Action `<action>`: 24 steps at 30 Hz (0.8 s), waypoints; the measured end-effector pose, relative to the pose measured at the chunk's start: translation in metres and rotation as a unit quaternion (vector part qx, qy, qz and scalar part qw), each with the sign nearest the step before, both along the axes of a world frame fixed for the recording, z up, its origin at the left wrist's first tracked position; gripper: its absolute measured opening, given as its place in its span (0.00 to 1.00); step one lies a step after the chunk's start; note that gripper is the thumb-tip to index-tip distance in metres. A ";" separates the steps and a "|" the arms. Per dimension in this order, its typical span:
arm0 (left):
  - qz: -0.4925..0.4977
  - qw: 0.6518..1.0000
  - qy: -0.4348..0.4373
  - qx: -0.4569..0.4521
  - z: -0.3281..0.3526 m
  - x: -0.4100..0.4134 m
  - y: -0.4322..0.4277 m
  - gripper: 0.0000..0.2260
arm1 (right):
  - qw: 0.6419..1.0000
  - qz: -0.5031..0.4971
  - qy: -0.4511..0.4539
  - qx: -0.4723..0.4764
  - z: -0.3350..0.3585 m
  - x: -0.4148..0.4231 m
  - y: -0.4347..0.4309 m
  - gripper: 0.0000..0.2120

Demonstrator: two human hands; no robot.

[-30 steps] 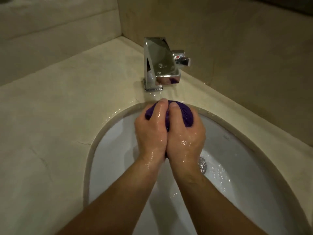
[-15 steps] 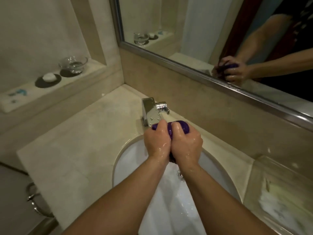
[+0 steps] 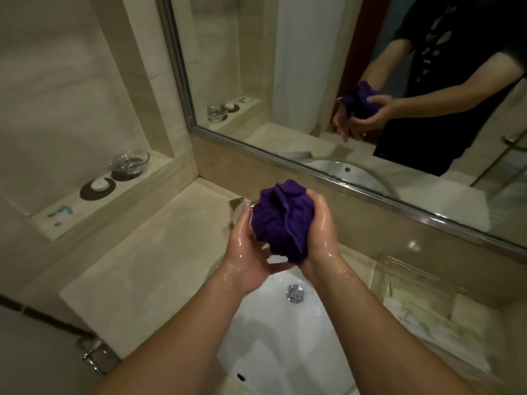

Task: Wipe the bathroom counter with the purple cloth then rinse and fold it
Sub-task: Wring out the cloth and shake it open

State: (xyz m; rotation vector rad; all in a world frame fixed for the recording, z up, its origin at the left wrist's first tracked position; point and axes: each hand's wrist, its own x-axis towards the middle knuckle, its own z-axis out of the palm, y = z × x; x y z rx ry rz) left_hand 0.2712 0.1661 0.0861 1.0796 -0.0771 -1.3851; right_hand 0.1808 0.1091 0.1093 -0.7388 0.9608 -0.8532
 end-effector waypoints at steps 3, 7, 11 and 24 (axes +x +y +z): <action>-0.012 0.997 0.075 -0.031 0.034 -0.011 -0.004 0.24 | 0.975 -0.049 0.167 -0.141 0.014 -0.007 0.006 0.19; -0.029 0.997 0.012 -0.070 0.062 -0.020 -0.014 0.22 | 0.956 -0.085 0.152 -0.238 0.049 -0.027 0.000 0.15; 0.004 0.979 -0.172 -0.113 0.094 -0.041 -0.026 0.15 | 0.937 -0.064 0.163 -0.302 0.072 -0.025 0.004 0.14; 0.018 0.908 -0.401 -0.120 0.136 -0.017 -0.050 0.13 | 0.851 -0.186 0.349 -0.346 0.115 0.000 0.000 0.22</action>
